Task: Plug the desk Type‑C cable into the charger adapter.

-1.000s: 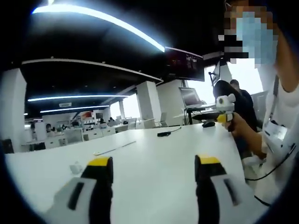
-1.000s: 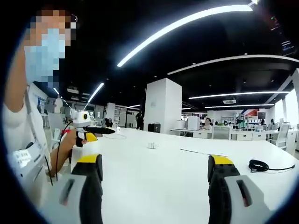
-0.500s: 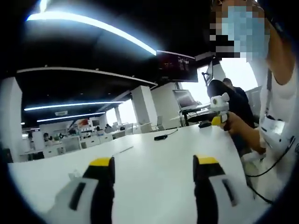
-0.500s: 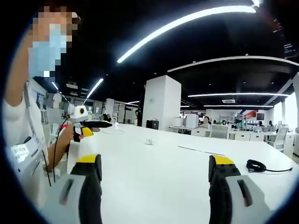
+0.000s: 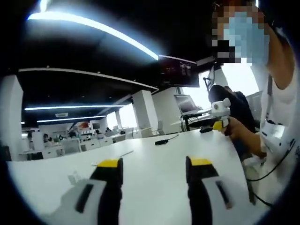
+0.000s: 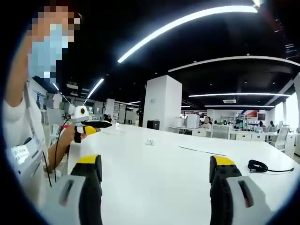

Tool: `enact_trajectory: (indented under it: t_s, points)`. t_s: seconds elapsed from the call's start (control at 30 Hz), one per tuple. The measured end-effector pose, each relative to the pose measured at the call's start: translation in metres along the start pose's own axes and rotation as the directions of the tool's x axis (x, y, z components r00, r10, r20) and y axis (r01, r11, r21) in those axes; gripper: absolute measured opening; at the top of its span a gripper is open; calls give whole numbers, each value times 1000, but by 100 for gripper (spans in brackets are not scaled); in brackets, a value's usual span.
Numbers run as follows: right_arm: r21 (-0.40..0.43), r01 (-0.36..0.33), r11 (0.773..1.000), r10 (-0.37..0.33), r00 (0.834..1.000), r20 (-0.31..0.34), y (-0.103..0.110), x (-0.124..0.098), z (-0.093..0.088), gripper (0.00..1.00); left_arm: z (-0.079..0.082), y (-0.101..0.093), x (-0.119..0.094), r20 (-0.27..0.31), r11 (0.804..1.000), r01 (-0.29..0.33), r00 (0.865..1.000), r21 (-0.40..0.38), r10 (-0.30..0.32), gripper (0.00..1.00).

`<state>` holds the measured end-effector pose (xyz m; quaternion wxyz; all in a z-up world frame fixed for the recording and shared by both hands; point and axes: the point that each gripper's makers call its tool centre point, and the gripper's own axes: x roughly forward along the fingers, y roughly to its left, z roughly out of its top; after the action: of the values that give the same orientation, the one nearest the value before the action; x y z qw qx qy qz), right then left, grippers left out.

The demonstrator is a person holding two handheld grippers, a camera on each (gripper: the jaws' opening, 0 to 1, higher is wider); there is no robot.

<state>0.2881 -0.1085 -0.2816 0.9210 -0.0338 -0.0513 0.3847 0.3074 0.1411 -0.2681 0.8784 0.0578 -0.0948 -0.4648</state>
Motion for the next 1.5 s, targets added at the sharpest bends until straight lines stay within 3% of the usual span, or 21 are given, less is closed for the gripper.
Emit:
enact_trajectory:
  t_s: [0.33, 0.8, 0.9, 1.1, 1.5]
  points:
    - [1, -6, 1000, 6, 1000, -4, 3, -1, 0, 98, -4, 7, 0, -15, 997, -39, 999, -63, 38, 64]
    - [6, 0, 1000, 0, 1000, 3, 1, -5, 1, 97, -2, 4, 2, -10, 998, -41, 999, -41, 40, 65]
    - [5, 2, 1000, -2, 1000, 7, 1, -6, 3, 97, -4, 4, 5, -34, 998, -44, 998, -34, 43, 66]
    - [-4, -1, 1000, 1, 1000, 19, 3, -9, 8, 97, 6, 4, 8, -30, 999, -33, 999, -17, 32, 65]
    - [-13, 3, 1000, -2, 999, 39, 2, -15, 17, 97, 18, 29, 10, -47, 996, -89, 995, -22, 88, 66]
